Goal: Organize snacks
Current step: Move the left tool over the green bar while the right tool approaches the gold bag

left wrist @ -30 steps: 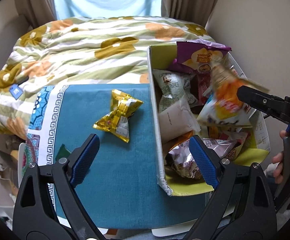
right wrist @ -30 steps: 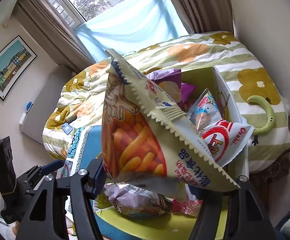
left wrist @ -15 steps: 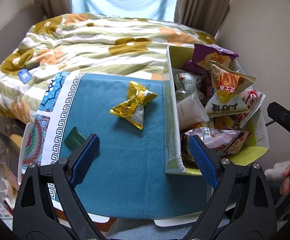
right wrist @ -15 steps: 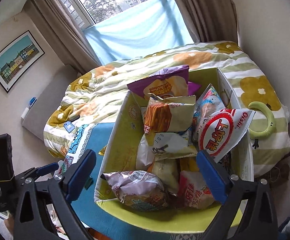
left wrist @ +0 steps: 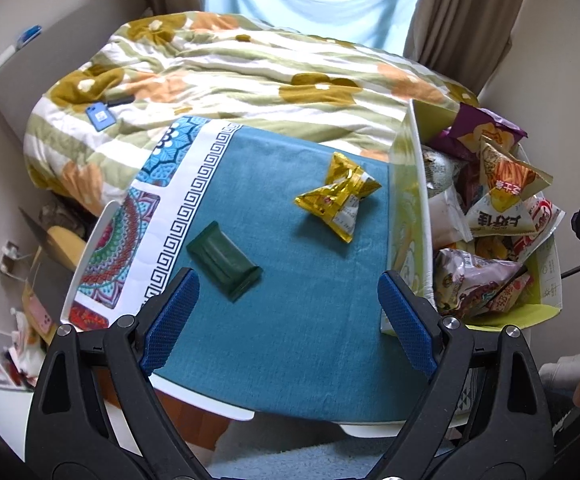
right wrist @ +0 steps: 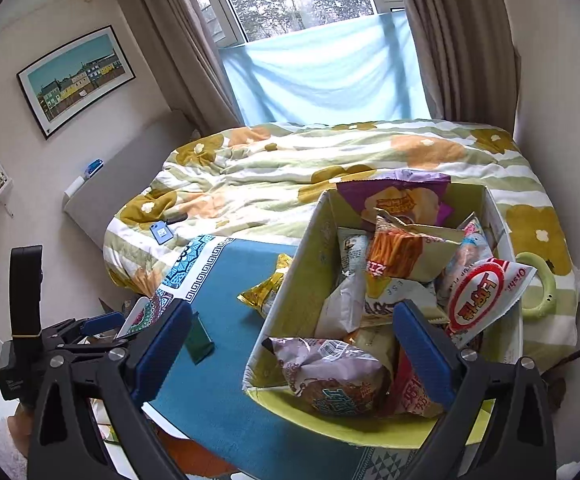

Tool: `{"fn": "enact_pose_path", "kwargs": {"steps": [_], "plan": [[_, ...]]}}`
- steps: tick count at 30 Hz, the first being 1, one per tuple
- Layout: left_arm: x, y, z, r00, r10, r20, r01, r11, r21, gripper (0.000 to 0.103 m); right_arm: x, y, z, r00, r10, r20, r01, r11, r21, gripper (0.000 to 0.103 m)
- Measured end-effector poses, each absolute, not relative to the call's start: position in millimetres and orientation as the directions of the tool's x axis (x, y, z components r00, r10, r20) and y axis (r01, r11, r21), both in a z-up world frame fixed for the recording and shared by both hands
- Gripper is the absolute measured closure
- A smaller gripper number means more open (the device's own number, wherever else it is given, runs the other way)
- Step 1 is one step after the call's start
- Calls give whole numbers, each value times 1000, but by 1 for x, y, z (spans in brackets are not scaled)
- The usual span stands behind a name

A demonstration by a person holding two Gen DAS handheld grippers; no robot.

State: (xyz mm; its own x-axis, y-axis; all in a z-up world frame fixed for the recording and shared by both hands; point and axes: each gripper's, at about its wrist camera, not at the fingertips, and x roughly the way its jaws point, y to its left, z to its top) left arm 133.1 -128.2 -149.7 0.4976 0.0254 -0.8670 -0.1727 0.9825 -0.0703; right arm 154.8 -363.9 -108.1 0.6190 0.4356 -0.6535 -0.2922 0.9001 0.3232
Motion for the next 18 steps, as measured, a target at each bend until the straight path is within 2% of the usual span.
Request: {"fn": "enact_pose_path", "kwargs": {"steps": [5,11,18], "plan": [[133,-100,-178,461,48,-886,-274,958,-90,13,157,-343,-116,603,458,-653,-316,889,332,3],[157,-72,-226,409,6,-913,-339,929,-146,13,164,-303,-126,563,478,-674,-368,875,314,3],[192,-43,-274,333,22,-943,-334,938,-96,13,181,-249,-143,545,426,-722,-367,896,252,3]]}}
